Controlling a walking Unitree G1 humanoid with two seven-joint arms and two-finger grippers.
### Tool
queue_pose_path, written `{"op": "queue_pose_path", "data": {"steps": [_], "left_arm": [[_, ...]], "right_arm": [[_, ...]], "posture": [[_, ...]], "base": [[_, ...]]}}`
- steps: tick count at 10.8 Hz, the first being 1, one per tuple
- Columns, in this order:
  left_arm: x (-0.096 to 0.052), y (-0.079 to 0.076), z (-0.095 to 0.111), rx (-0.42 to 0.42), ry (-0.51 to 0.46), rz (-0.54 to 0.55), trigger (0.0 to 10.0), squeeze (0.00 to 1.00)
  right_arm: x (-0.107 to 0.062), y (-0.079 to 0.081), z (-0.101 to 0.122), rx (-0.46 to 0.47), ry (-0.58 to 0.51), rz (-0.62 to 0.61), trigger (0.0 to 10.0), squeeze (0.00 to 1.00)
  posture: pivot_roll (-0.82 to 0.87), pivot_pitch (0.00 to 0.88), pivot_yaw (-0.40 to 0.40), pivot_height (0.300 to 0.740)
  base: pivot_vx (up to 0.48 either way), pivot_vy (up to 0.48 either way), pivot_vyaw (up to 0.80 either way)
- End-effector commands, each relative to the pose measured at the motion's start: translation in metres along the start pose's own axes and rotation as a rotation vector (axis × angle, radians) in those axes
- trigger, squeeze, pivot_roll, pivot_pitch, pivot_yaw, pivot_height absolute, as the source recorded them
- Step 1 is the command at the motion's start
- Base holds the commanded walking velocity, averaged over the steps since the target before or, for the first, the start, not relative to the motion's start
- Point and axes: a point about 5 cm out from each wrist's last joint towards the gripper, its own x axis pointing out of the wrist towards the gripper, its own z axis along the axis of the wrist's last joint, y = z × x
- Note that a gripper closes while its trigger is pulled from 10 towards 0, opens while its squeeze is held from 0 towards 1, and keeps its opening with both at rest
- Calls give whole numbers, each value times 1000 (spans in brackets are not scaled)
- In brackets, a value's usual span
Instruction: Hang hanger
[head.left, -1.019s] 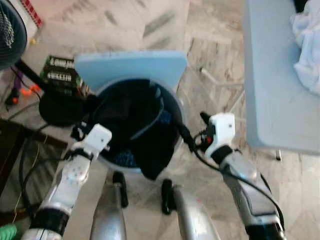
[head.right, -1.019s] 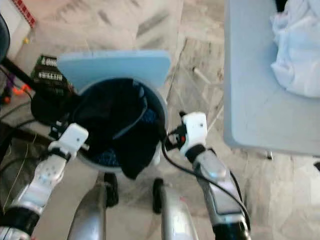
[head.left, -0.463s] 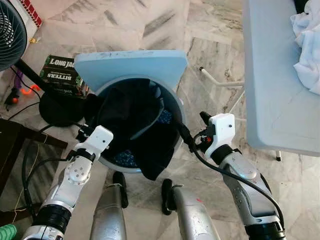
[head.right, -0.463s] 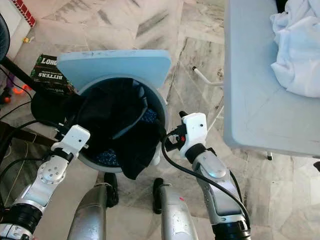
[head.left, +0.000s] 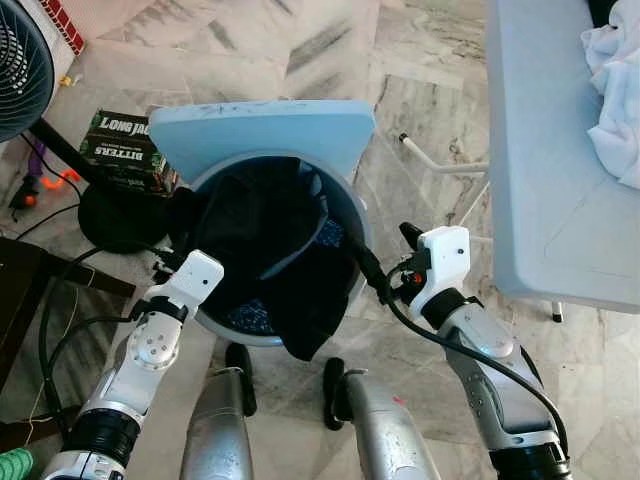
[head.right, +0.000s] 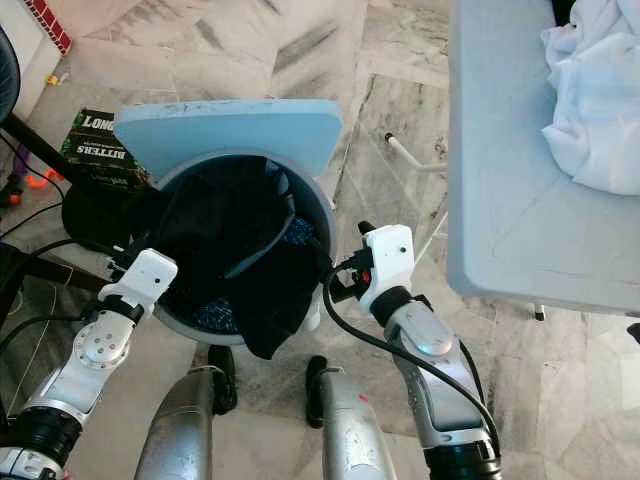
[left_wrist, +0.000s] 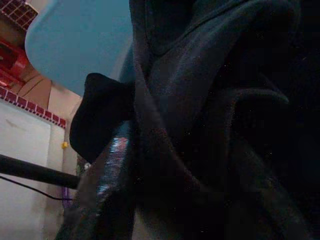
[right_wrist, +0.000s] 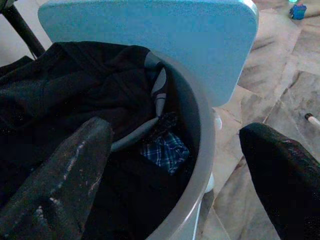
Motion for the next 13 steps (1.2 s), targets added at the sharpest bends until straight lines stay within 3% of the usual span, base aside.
{"op": "queue_pose_path", "data": {"steps": [1, 8, 11, 13], "left_arm": [[-8, -7, -9, 9, 31, -29, 0, 0], [-3, -4, -2, 6, -3, -10, 0, 0], [8, 12, 21, 2, -51, 137, 0, 0], [18, 24, 47, -96, -115, 248, 0, 0]], "right_arm": [[-4, -1, -3, 2, 14, -13, 10000, 0], [0, -1, -3, -2, 11, -7, 10000, 0], [12, -1, -1, 4, -12, -8, 10000, 0], [20, 1, -1, 10, -34, -11, 10000, 0]], "posture": [[-39, 414, -95, 740], [-22, 394, -95, 740], [-3, 352, -87, 740], [8, 310, -80, 740]], "base": [[0, 0, 0], [0, 0, 0], [0, 0, 0], [0, 0, 0]]}}
